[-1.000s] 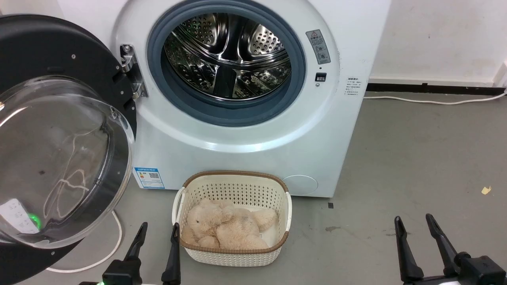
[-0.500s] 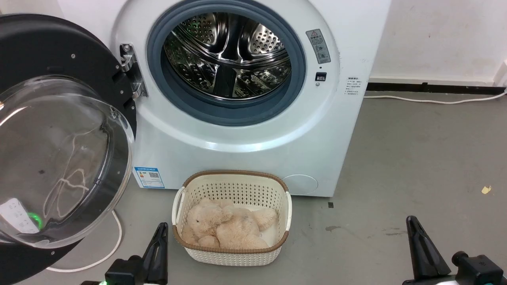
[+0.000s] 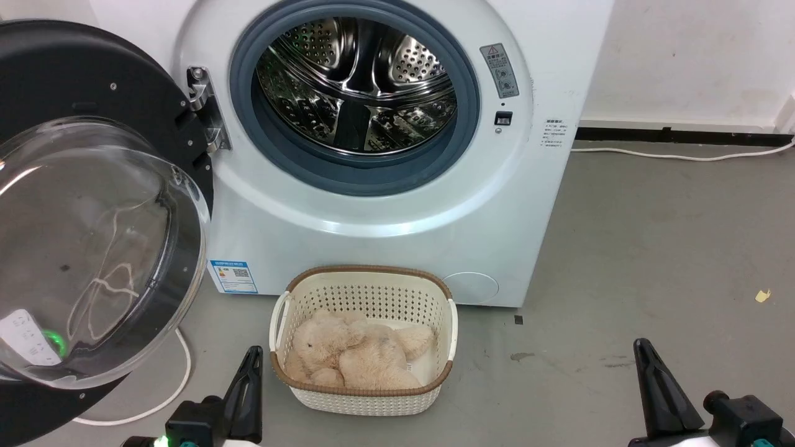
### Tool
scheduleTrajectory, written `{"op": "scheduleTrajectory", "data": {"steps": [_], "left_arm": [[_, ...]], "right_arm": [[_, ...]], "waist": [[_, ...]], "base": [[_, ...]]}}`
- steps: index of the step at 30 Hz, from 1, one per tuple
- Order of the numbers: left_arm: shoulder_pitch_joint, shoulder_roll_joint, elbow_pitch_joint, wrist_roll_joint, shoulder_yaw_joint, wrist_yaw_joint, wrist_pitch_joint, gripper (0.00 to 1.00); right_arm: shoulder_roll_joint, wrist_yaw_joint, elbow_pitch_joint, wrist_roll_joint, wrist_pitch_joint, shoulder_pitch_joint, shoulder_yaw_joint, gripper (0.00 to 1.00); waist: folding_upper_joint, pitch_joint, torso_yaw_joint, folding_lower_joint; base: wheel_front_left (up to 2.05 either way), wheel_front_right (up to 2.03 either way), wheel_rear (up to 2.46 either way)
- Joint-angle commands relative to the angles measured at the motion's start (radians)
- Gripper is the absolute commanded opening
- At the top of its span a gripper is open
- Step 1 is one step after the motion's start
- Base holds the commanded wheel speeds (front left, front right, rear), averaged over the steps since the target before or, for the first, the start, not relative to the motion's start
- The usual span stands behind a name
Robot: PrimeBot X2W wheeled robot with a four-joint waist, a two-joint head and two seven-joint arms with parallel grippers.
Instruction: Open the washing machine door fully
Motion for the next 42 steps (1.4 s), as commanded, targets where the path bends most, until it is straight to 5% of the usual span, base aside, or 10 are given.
{"op": "scheduleTrajectory", "data": {"steps": [1,42], "left_arm": [[-0.012,-0.007,-0.003,0.011,0.008,-0.005,0.004,0.00],[-0.041,-0.059,-0.018,0.092,0.083,-0.051,0.080,0.00]], "right_arm": [[0.000,0.000,-0.003,-0.009,0.005,-0.016,0.001,0.00],[0.001,0.000,-0.010,-0.053,0.085,-0.057,0.009,0.00]], "waist": [[0.0000,0.000,0.000,0.0000],[0.0000,0.013,-0.001,0.0000]], "base": [[0.00,0.00,0.00],[0.00,0.00,0.00]]}}
